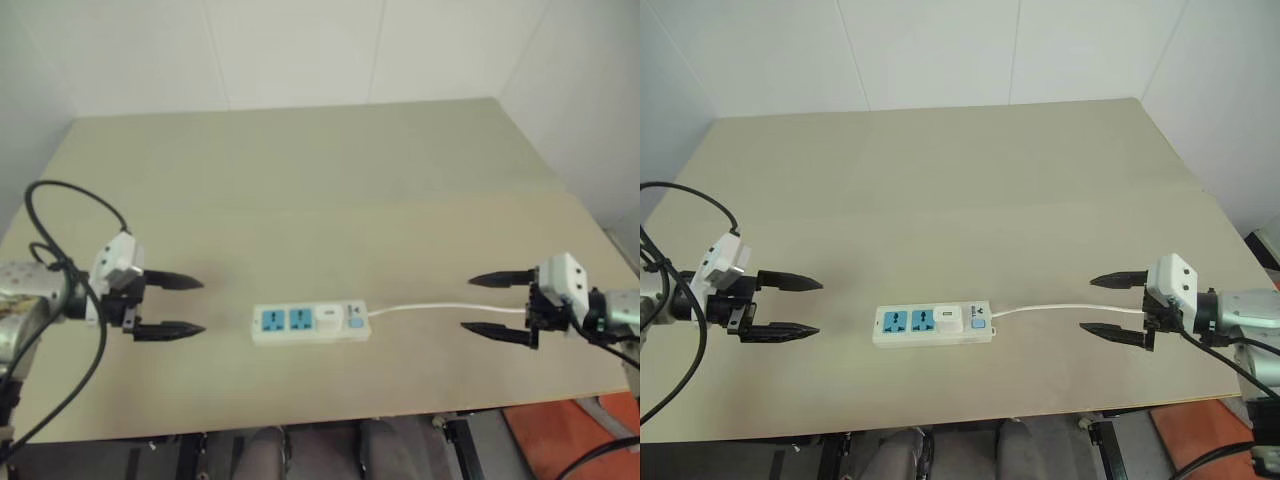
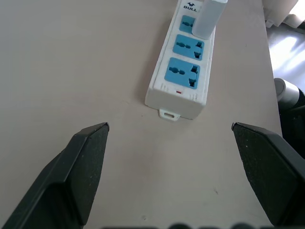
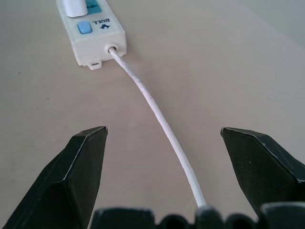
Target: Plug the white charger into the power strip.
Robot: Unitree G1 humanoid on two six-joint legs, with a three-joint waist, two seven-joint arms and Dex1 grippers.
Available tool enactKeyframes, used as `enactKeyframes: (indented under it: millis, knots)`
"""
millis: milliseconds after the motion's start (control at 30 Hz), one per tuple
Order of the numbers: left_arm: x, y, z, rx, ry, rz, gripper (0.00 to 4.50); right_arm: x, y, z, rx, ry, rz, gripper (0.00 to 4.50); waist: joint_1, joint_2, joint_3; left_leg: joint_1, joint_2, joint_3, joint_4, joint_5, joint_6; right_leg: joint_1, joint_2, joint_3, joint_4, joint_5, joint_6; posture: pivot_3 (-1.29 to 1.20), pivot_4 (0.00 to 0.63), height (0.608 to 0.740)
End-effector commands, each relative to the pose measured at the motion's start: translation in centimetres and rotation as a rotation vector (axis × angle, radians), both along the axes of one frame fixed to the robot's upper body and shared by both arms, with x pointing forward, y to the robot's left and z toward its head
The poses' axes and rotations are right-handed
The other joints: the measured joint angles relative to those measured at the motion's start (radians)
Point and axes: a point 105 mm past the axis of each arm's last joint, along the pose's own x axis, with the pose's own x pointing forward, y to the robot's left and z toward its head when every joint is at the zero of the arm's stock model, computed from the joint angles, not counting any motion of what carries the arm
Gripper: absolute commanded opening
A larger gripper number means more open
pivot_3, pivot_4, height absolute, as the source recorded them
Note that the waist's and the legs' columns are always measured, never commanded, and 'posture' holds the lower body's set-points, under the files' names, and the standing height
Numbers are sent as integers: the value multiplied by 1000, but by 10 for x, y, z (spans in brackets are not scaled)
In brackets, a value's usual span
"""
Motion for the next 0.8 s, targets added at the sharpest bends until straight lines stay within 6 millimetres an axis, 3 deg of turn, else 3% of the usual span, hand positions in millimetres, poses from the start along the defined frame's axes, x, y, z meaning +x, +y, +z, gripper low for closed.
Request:
enactKeyframes:
  millis: [33,367,800]
  knots:
    - [-1,-7,7,-34,-78,1,4500,-2,2,13,15,-53,-25,4450,1,0,0,0,0,0,0,0,0,0,0,0,1,0,0,0,150,740]
    - [1,-20,9,-144,-149,-10,4500,-4,5,9,3,-43,-61,4450,2,0,0,1,0,0,4,0,0,0,0,0,8,0,0,0,150,740]
    - [1,-20,-2,-91,-111,1,4500,-5,2,9,-6,-25,-68,4450,1,0,0,2,0,0,9,0,0,0,0,1,13,0,0,0,150,740]
